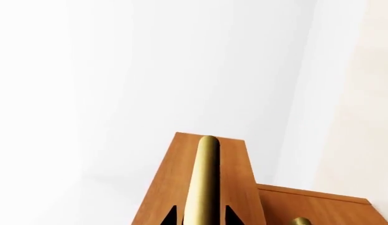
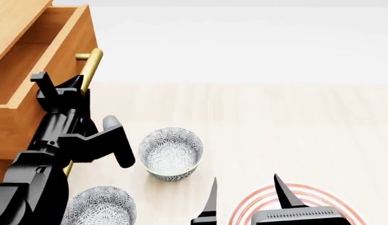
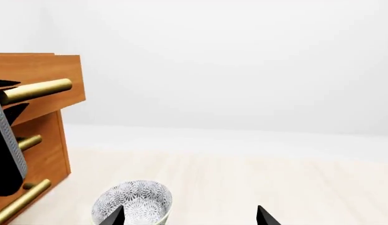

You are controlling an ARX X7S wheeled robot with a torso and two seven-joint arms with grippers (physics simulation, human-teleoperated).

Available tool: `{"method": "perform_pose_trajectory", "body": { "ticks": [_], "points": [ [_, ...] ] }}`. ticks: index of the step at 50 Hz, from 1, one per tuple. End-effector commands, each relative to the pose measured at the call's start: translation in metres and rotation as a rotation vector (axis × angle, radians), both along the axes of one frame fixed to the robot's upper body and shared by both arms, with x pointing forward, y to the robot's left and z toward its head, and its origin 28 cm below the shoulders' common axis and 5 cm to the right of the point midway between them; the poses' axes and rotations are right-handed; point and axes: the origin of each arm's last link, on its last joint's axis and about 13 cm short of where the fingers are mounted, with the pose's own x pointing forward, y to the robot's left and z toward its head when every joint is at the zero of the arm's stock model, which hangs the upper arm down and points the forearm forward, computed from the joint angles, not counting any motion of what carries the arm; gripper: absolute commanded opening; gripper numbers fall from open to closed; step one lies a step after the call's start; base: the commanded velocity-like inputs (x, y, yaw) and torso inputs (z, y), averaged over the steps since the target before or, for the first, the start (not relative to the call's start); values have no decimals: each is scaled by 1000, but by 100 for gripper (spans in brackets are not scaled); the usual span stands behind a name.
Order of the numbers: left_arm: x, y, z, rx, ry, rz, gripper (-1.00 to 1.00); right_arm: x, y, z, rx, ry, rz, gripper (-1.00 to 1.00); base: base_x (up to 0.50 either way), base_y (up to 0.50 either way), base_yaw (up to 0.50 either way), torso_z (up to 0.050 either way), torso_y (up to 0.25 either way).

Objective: Open the top drawer of the cabinet.

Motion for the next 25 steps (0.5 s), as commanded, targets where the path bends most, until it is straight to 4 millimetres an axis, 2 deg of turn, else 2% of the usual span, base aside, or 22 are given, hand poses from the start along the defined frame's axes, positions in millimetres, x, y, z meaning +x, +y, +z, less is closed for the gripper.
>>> {"method": "perform_pose_trajectory", "body": {
  "ticks": [1, 11, 12, 25],
  "points": [
    [-6, -16, -6, 32, -38, -56, -100, 1, 0, -1, -2, 2, 1, 100, 0, 0, 4, 0, 10],
    [-6, -19, -5, 31, -39, -60, -100, 0, -1, -1, -3, 4, -3, 100, -7, 0, 2, 0, 2],
    [-6, -19, -3, 21, -54, -50, 100, 0, -1, 0, -3, 4, -2, 100, -15, -3, 0, 0, 0],
    [-8, -19, -2, 32, -50, -57, 100, -1, -1, -1, -1, 2, -4, 100, 0, 0, 0, 0, 0]
  ]
}}
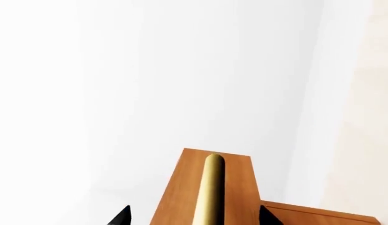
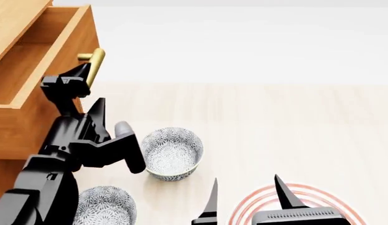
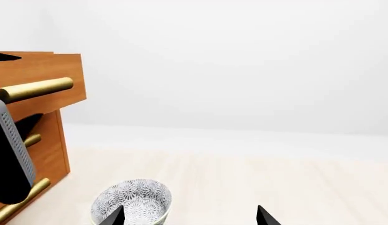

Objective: Open the top drawer of the cabinet.

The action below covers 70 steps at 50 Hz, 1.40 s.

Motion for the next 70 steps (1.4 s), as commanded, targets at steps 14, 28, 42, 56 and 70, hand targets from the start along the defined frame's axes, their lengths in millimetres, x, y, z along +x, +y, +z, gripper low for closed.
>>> {"method": "perform_pose_trajectory", "body": {
  "ticks": [14, 28, 42, 56, 70],
  "points": [
    [-19, -29, 14, 37, -9, -94, 100, -1, 0, 2, -1, -4, -9, 100, 0, 0, 0, 0, 0],
    [-46, -53, 48, 4, -45, -201, 100, -3, -3, 6, -13, -10, -37, 100, 0, 0, 0, 0, 0],
    [-75, -66, 103, -43, -99, -253, 100, -2, -4, 9, -23, -15, -39, 100, 0, 0, 0, 0, 0],
    [-102, -74, 166, -141, -139, -282, 100, -4, -3, 11, -26, -17, -37, 100, 0, 0, 0, 0, 0],
    [-113, -57, 239, -372, 2, -320, 100, -1, -3, 10, -29, -13, -36, 100, 0, 0, 0, 0, 0]
  ]
}}
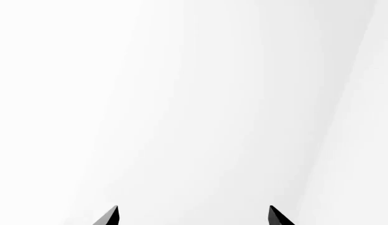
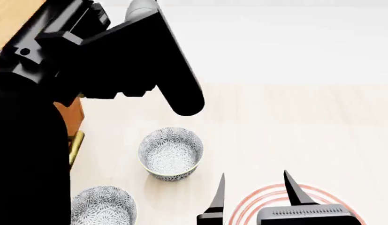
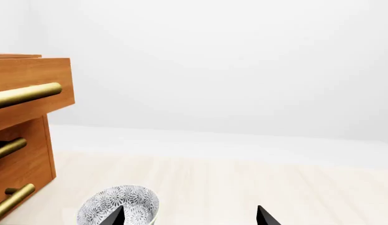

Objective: Open the top drawer of the cabinet.

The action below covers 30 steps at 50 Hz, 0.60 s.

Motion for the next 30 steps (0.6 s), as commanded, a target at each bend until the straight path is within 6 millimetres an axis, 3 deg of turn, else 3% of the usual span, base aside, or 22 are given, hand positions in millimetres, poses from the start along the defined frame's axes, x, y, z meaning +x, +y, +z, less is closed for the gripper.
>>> {"method": "perform_pose_trajectory", "body": {
  "ticks": [1, 11, 21, 30],
  "points": [
    [-10, 14, 50, -145, 103, -44, 100, 1, 0, 0, -1, 1, 3, 100, 0, 0, 0, 0, 0],
    [0, 42, 75, -381, 314, -46, 100, 1, 0, -3, 0, 5, 5, 100, 0, 0, 0, 0, 0],
    [10, 52, 86, -612, 518, -82, 100, 0, -2, -4, -5, 6, -4, 100, 0, 0, 0, 0, 0],
    [44, 65, 79, -797, 686, -52, 100, 2, -3, -6, -6, 10, -9, 100, 0, 0, 0, 0, 0]
  ]
}}
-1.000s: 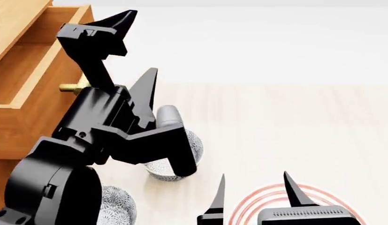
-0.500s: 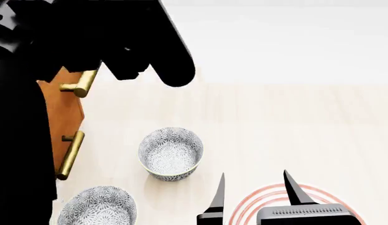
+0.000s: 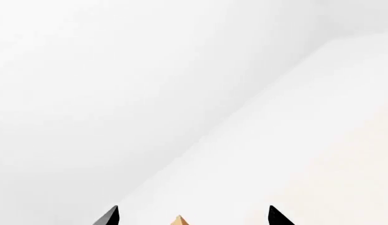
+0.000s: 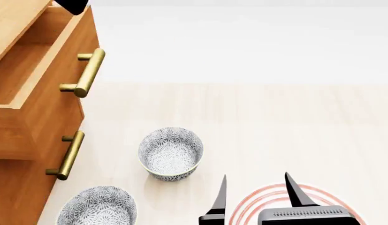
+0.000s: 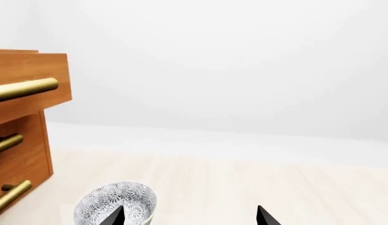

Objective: Open the top drawer of the cabinet.

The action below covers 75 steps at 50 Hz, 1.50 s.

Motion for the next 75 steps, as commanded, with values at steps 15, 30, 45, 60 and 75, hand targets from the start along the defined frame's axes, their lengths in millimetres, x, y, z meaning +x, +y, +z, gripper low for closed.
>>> {"method": "perform_pose_trajectory", "body": {
  "ticks": [15, 30, 45, 60, 75],
  "points": [
    [50, 3, -9, -419, 299, 44, 100, 3, -2, -5, -10, 16, -18, 100, 0, 0, 0, 0, 0],
    [71, 4, -22, -491, 330, 137, 100, 2, -4, -7, -5, 19, -21, 100, 0, 0, 0, 0, 0],
    [86, 11, -42, -504, 361, 185, 100, 3, -4, -9, -6, 26, -22, 100, 0, 0, 0, 0, 0],
    [103, 19, -70, -473, 390, 228, 100, 5, -2, -14, -7, 38, -19, 100, 0, 0, 0, 0, 0],
    [115, 27, -92, -460, 430, 258, 100, 4, -2, -14, -7, 39, -18, 100, 0, 0, 0, 0, 0]
  ]
}}
